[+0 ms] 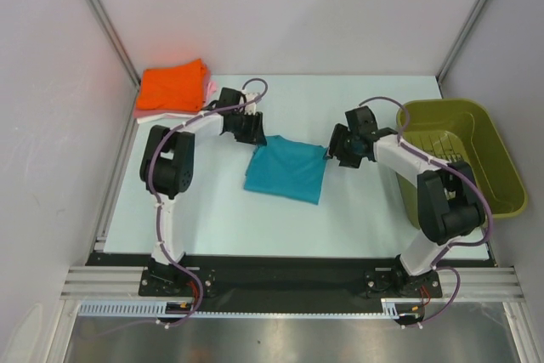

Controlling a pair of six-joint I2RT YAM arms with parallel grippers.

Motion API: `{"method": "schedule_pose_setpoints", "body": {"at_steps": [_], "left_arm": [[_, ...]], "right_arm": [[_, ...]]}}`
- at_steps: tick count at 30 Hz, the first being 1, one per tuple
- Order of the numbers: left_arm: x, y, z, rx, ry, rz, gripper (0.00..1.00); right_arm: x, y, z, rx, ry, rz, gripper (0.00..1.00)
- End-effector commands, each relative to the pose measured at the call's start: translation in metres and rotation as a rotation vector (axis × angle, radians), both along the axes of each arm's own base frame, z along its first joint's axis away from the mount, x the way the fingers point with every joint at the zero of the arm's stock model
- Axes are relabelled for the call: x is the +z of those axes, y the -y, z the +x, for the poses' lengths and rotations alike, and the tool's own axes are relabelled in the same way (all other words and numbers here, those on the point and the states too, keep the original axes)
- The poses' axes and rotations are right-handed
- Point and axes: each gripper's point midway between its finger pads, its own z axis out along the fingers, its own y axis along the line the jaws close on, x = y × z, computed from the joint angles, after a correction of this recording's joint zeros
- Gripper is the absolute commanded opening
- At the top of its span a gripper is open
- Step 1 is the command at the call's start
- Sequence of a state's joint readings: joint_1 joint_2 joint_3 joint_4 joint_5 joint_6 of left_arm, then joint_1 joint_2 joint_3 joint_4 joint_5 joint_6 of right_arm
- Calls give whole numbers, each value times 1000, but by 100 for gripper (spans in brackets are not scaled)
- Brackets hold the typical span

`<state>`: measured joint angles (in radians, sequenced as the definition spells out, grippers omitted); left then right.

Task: Fold and stack the t-shirts
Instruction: Neatly place the folded tshirt to the corner

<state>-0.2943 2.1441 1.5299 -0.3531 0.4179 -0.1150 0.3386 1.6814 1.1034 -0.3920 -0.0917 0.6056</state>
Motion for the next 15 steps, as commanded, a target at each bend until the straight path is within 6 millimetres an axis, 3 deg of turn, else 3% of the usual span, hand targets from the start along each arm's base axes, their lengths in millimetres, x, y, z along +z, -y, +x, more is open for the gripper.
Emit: {"method": "schedule_pose_setpoints", "body": {"at_steps": [1,4,8,11,15], "left_arm": [[-14,16,-10,-11,-110,-77,48],[-15,22,-16,-32,-139,-113,32],[-5,29,-11,-65,-107,-153,0],[27,34,1,-121,-11,-173,0],[49,11,16,-176,113,-51,0]], "right_arm": [[27,5,3,3,70,-15,62],[36,11,1,-1,89,-32,62],[42,25,2,-30,99,-40,62],[46,30,0,-34,99,-45,62],[54,40,0,-52,121,-58,62]]}}
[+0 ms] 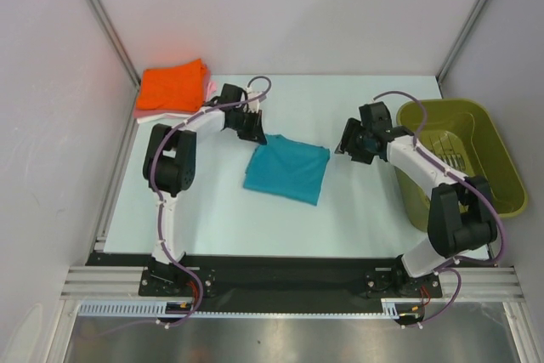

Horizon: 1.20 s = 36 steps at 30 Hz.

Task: Fold and stack the t-shirts
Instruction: Neatly place the folded tshirt to the corner

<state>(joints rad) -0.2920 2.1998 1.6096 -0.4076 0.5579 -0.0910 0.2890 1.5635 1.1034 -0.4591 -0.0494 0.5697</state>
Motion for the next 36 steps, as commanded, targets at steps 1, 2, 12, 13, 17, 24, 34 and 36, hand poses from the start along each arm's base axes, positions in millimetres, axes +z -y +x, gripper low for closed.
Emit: {"method": "schedule_pose_setpoints", "body": {"at_steps": [1,2,12,13,17,24,34,36], "left_arm": [[49,-15,25,-69,191,58,0],[53,-31,35,-39,219,100,1],[91,-129,99,-3,398,450,0],[96,-136,105,10,421,474,0],[126,-167,128,50,541,633,0],[172,-208,159,85,710,906,0],[232,-236,188,174,902,1119,1],[246,-240,192,196,945,1161,0]], "right_arm": [[23,13,0,-9,58,-26,62],[23,15,0,-10,59,-32,62],[31,28,-2,-23,72,-58,62],[32,28,-2,-23,73,-60,62],[33,29,-2,-21,75,-62,62],[35,30,-4,-16,72,-68,62],[30,40,-8,-25,58,-118,62],[30,40,-9,-25,55,-122,62]]}}
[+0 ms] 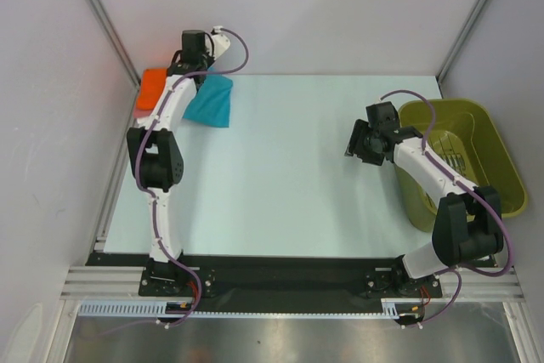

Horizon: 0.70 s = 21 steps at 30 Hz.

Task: Fold and stack the t-shirts
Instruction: Neatly place the folded tshirt to the corner

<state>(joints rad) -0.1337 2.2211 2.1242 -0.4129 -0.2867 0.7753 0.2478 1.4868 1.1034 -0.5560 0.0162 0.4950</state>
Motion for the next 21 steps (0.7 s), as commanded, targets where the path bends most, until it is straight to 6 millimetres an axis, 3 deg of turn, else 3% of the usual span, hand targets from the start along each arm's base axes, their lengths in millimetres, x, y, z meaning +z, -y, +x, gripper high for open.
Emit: {"method": "schedule_pose_setpoints", "body": {"at_steps": [1,13,21], "left_arm": [[64,-12,18,37,192,104,1],[118,-26,27,50,336,232,0],[119,-55,25,73,324,248,0]], "right_arm": [[16,7,3,-5,46,-28,62],[15,10,3,0,41,-47,62],[13,12,1,2,36,-61,63]]}}
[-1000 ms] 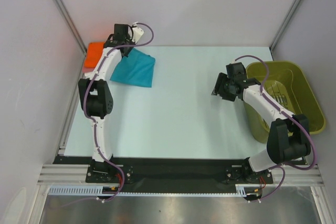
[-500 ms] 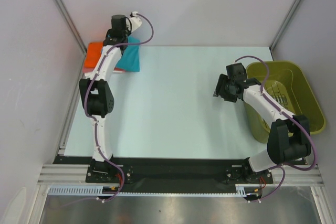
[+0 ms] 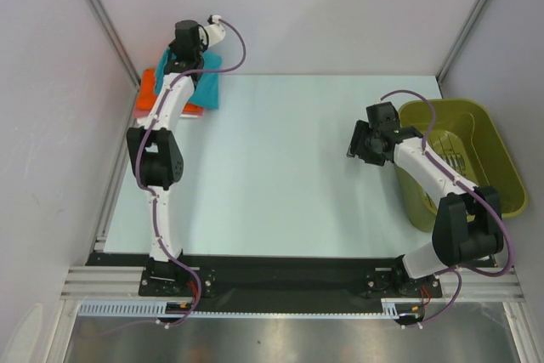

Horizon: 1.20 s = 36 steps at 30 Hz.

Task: Fold and stack the t-shirts
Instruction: Neatly place the folded tshirt to the corner

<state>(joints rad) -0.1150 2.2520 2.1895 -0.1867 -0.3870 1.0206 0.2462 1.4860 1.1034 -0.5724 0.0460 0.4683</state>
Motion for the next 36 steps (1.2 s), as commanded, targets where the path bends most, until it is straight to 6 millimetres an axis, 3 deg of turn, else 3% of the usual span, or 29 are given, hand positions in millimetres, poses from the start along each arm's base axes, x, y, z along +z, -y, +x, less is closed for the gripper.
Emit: {"method": "schedule_pose_setpoints", "body": {"at_steps": [1,8,10,11,15,19,29,30,36], "left_arm": [[51,-32,-4,48,120,19,0],[55,-65,-7,83,137,0,0],[42,-67,-3,73,112,0,0],[36,-86,-4,101,101,5,0],[2,-106,5,119,47,8,0],[-12,-125,13,141,51,4,0],[-27,-145,38,150,123,51,0],[-37,-148,42,150,114,49,0],[-40,-161,48,155,152,72,0]], "right_arm": [[16,4,4,1,45,-17,62],[18,7,2,-1,45,-25,63],[17,6,2,0,42,-24,63],[18,6,2,1,45,-23,63],[21,5,4,3,42,-25,63],[22,7,5,4,32,-39,63],[28,11,5,0,0,-71,63],[28,11,4,1,-4,-76,63],[28,11,7,2,-17,-86,63]]}}
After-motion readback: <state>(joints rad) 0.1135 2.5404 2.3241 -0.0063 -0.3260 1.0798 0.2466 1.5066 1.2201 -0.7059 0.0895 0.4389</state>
